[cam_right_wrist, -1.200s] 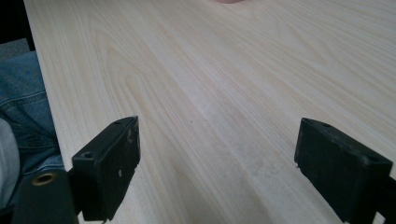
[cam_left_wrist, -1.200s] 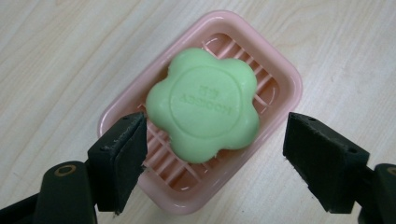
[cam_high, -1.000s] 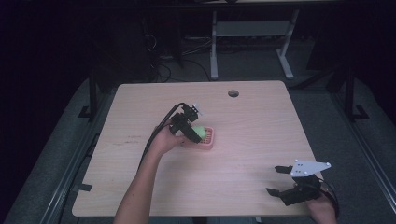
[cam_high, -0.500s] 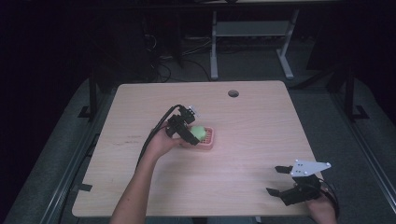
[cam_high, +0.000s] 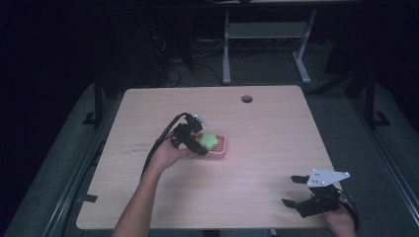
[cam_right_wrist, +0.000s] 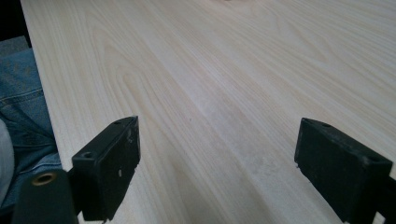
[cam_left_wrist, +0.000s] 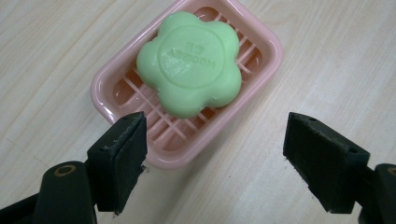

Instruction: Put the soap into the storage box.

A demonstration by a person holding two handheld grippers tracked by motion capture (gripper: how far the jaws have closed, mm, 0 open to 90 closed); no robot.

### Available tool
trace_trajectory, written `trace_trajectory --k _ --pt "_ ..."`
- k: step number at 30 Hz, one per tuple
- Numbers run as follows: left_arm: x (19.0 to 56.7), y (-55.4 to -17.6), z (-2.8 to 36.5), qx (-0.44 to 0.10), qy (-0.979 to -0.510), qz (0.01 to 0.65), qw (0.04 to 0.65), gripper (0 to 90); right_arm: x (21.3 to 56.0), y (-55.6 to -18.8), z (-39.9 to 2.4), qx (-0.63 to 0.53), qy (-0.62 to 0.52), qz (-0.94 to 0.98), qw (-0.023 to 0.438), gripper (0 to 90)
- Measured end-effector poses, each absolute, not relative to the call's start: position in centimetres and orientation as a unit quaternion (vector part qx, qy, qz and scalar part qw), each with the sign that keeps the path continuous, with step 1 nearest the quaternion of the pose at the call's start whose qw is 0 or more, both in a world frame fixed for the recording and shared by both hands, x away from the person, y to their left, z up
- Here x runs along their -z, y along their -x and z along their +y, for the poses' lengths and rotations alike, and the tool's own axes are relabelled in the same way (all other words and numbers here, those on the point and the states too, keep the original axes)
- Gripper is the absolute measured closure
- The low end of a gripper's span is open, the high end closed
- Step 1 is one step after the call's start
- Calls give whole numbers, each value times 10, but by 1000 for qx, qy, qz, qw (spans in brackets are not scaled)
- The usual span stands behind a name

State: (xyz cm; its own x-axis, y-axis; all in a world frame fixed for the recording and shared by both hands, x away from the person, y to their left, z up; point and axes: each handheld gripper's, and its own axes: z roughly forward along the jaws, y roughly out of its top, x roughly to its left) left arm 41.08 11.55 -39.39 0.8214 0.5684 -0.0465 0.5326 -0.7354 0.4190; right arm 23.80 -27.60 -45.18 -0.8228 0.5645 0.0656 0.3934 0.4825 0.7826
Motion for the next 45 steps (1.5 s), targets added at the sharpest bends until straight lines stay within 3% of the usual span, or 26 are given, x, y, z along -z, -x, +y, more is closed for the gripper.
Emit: trace_trajectory --k 45 --pt "402 -373 162 -41 -925 304 226 227 454 -239 -274 -415 -283 859 99 138"
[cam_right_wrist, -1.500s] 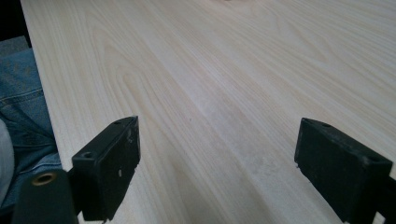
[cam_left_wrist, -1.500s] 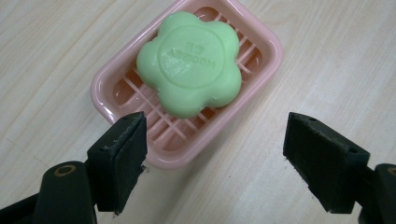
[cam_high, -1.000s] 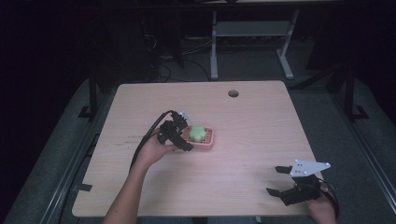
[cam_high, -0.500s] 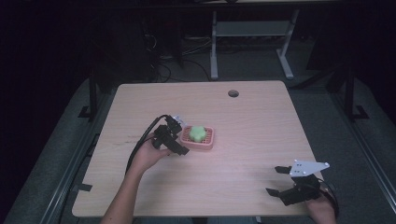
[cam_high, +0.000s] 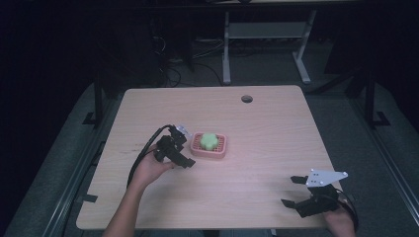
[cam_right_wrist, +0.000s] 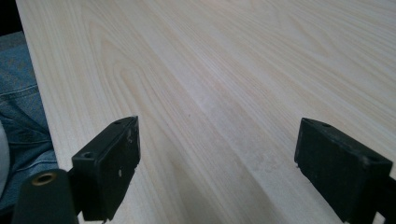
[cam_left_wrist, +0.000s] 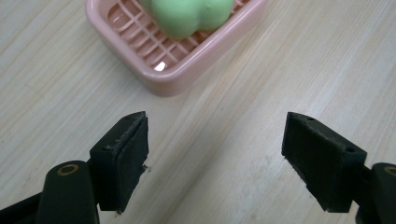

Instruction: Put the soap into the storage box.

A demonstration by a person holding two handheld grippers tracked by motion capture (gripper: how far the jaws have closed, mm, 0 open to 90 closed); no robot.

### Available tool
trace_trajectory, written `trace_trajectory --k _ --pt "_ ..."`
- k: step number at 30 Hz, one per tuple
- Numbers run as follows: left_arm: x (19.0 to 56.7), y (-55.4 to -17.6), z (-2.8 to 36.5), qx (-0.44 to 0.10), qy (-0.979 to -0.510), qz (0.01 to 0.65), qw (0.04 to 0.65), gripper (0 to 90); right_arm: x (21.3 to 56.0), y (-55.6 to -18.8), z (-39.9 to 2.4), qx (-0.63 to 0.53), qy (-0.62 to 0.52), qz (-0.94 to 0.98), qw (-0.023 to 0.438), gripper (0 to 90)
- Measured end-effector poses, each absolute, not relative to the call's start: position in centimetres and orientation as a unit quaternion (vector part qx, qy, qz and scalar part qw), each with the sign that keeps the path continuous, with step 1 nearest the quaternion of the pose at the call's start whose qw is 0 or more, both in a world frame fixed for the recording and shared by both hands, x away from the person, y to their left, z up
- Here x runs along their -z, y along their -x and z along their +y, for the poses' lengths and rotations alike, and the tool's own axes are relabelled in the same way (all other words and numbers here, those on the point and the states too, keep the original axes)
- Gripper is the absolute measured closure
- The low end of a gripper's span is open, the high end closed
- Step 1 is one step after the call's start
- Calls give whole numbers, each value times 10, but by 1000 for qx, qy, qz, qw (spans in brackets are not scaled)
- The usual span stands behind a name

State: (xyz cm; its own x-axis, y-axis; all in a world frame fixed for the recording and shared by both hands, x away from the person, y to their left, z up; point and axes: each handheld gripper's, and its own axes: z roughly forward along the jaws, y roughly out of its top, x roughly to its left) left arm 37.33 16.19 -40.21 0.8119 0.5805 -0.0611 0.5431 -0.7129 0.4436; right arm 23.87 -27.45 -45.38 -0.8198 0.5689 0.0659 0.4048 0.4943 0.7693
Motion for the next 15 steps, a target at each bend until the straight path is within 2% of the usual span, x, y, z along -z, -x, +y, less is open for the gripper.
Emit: trace_trajectory --k 15 --pt "402 -356 181 -47 -921 306 237 227 454 -238 -274 -412 -285 859 100 138"
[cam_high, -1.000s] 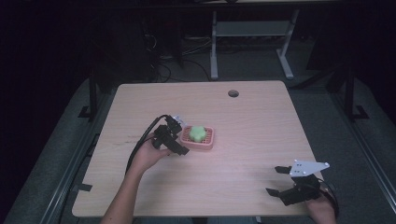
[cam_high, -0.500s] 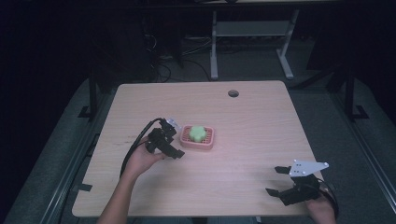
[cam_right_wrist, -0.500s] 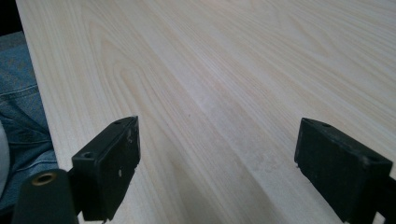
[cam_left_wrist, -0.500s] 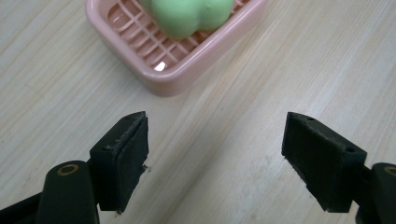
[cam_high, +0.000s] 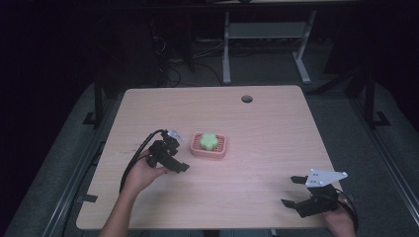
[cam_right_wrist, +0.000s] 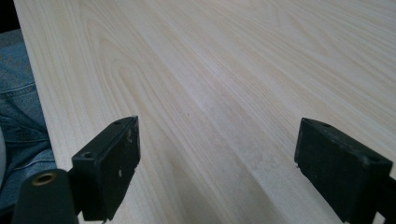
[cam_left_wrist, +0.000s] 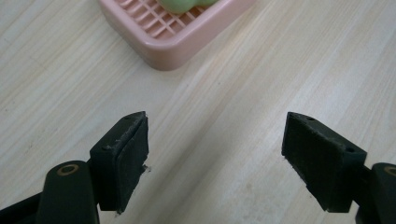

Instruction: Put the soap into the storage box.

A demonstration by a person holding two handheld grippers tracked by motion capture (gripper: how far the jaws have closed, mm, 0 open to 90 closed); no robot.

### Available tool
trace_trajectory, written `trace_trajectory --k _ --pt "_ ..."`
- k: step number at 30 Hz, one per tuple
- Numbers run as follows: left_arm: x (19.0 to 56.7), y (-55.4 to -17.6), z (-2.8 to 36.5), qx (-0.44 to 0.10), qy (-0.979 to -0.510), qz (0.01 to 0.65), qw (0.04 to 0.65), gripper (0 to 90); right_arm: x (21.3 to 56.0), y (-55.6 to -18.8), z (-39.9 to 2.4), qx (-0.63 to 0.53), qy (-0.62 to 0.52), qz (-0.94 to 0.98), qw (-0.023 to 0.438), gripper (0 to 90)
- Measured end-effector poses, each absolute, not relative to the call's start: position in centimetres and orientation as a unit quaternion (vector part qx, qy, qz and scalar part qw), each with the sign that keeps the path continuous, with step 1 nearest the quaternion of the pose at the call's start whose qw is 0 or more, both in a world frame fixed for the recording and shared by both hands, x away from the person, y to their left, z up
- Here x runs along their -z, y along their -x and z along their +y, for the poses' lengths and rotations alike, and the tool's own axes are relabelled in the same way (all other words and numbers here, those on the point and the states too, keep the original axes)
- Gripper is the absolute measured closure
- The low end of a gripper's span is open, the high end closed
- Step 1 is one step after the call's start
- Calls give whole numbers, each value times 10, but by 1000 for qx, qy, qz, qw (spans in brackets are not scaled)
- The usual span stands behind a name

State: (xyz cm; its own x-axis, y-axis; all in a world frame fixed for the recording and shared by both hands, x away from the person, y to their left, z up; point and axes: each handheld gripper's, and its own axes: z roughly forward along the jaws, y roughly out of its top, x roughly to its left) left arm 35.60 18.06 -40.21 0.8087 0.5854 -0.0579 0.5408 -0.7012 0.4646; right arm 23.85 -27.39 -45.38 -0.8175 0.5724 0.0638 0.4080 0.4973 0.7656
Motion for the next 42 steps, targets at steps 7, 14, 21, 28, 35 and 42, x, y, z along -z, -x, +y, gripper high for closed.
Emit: trace_trajectory --k 7,14,21,28,35,42 --pt "405 -347 190 -48 -922 306 231 227 454 -239 -274 -411 -285 860 100 138" --pt "405 -341 195 -49 -921 307 234 227 455 -239 -274 -410 -285 860 101 138" --pt "406 -331 201 -50 -920 306 238 227 455 -239 -274 -409 -286 861 101 138" --pt "409 -324 207 -49 -918 308 244 222 455 -239 -273 -407 -286 861 100 138" --pt "413 -314 212 -49 -918 308 247 218 456 -240 -273 -406 -287 862 100 138" --pt "414 -302 216 -53 -917 306 250 218 456 -239 -273 -405 -287 862 100 138"
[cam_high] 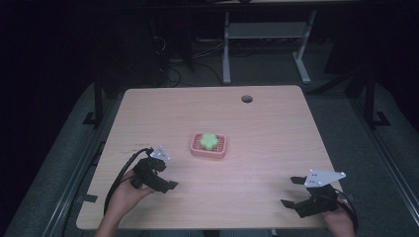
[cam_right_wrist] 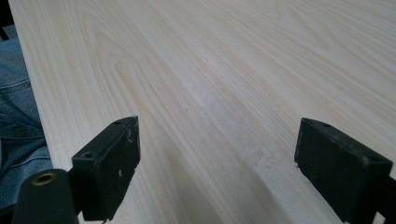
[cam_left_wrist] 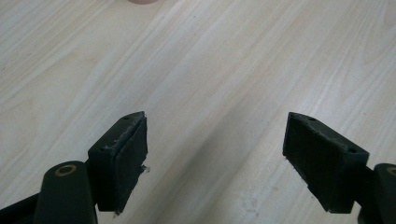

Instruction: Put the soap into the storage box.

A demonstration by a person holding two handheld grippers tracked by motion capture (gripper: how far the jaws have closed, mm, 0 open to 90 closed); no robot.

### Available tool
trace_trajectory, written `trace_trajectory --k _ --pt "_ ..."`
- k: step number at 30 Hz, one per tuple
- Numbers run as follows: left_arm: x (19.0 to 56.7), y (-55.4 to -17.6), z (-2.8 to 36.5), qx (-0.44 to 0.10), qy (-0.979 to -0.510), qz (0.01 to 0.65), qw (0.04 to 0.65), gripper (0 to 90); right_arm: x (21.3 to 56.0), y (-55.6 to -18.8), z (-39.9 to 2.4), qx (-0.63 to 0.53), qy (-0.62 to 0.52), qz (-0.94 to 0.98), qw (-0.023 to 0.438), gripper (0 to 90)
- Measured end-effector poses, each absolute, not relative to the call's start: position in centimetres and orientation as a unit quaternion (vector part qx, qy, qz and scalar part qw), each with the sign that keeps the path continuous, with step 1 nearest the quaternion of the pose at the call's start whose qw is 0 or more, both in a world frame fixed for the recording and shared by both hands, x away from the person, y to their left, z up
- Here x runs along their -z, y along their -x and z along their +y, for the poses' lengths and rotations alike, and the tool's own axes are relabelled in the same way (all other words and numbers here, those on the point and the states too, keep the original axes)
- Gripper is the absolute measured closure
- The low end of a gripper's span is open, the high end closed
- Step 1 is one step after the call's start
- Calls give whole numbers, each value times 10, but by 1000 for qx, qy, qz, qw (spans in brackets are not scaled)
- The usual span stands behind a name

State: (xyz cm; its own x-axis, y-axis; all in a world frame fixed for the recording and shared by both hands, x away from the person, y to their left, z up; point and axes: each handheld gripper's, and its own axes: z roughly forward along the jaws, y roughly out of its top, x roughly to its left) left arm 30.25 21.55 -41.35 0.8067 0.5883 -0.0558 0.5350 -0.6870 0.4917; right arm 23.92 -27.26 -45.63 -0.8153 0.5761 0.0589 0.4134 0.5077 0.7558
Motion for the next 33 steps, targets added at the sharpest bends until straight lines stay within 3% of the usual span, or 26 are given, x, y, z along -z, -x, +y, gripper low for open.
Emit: trace_trajectory --k 33 --pt "434 -267 235 -60 -905 330 264 216 457 -240 -272 -403 -286 864 99 138"
